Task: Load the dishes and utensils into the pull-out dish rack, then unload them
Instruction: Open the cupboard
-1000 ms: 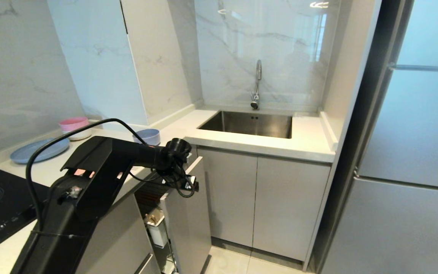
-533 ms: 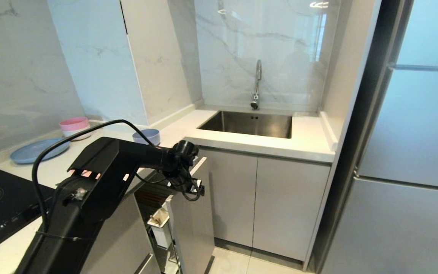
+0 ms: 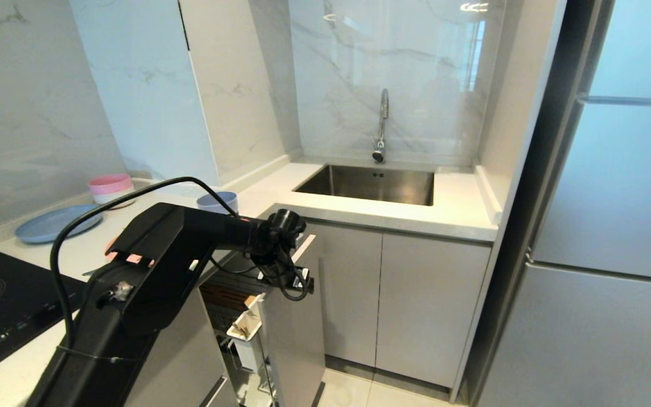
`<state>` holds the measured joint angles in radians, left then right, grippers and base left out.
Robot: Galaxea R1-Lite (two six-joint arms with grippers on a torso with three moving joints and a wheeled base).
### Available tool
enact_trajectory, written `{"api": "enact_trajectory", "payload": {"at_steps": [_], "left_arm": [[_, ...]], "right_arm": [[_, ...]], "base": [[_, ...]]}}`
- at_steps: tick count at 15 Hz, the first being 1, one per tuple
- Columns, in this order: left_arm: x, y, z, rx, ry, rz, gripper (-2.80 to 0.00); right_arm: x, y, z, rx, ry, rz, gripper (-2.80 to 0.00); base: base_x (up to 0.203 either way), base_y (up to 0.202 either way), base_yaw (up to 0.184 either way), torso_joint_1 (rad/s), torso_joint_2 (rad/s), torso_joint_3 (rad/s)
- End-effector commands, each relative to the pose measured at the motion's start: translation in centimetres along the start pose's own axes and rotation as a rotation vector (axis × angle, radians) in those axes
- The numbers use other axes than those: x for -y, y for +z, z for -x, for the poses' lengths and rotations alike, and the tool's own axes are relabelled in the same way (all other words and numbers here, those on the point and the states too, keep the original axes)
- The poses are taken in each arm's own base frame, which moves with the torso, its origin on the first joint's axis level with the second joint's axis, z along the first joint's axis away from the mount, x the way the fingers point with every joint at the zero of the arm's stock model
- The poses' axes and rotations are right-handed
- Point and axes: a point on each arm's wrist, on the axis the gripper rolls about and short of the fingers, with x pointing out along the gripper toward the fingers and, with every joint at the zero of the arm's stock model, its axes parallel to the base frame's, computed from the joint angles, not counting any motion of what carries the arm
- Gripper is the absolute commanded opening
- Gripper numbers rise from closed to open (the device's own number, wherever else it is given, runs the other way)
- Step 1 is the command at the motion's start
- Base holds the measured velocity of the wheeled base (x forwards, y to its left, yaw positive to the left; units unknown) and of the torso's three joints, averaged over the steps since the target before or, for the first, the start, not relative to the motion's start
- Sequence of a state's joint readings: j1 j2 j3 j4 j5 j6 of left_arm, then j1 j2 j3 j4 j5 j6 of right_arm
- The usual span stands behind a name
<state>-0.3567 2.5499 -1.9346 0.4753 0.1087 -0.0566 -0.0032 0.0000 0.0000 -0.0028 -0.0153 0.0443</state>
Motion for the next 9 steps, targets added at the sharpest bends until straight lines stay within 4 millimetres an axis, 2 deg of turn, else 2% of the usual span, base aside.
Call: {"api": "enact_trajectory", "payload": {"at_steps": [1, 9], "left_arm": [[0.3, 0.2, 0.9, 0.011, -0.002, -0.004, 0.00], [3.1, -0.2, 2.4, 0.004, -0.029, -0.026, 0.00]], "right_arm": [[0.0, 0.0, 0.0, -0.001, 0.000, 0.000, -2.80], [0.0, 0.0, 0.0, 0.000, 0.000, 0.000, -2.80]], "base": [[0.000, 0.000, 0.000, 0.000, 0.00, 0.000], [0.000, 0.000, 0.000, 0.000, 0.00, 0.000]]}}
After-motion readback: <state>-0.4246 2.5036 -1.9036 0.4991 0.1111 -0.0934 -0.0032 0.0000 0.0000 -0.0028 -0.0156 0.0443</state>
